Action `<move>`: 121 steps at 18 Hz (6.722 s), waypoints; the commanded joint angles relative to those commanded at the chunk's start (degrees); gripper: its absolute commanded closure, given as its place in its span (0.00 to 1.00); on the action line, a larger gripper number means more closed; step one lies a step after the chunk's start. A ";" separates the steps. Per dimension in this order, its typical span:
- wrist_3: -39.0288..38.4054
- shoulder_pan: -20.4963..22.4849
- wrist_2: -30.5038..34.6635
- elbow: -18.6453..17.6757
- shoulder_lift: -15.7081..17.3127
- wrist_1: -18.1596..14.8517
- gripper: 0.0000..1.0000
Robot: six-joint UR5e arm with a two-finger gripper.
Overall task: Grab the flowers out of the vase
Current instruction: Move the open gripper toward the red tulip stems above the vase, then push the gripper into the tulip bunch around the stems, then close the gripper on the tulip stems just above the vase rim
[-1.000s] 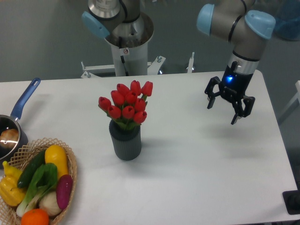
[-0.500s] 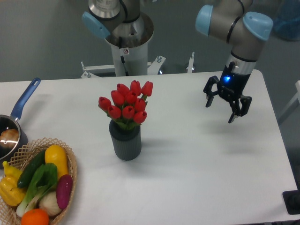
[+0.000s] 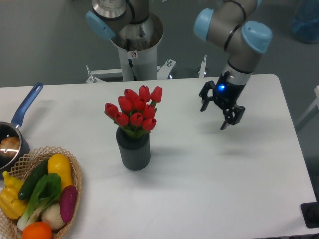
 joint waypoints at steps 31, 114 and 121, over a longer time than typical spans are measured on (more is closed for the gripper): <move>0.26 -6.16 -22.06 -1.67 3.08 -9.60 0.00; 1.76 -9.32 -40.17 -3.34 1.24 -9.60 0.28; 1.93 -9.32 -40.17 -4.04 1.15 -9.60 0.42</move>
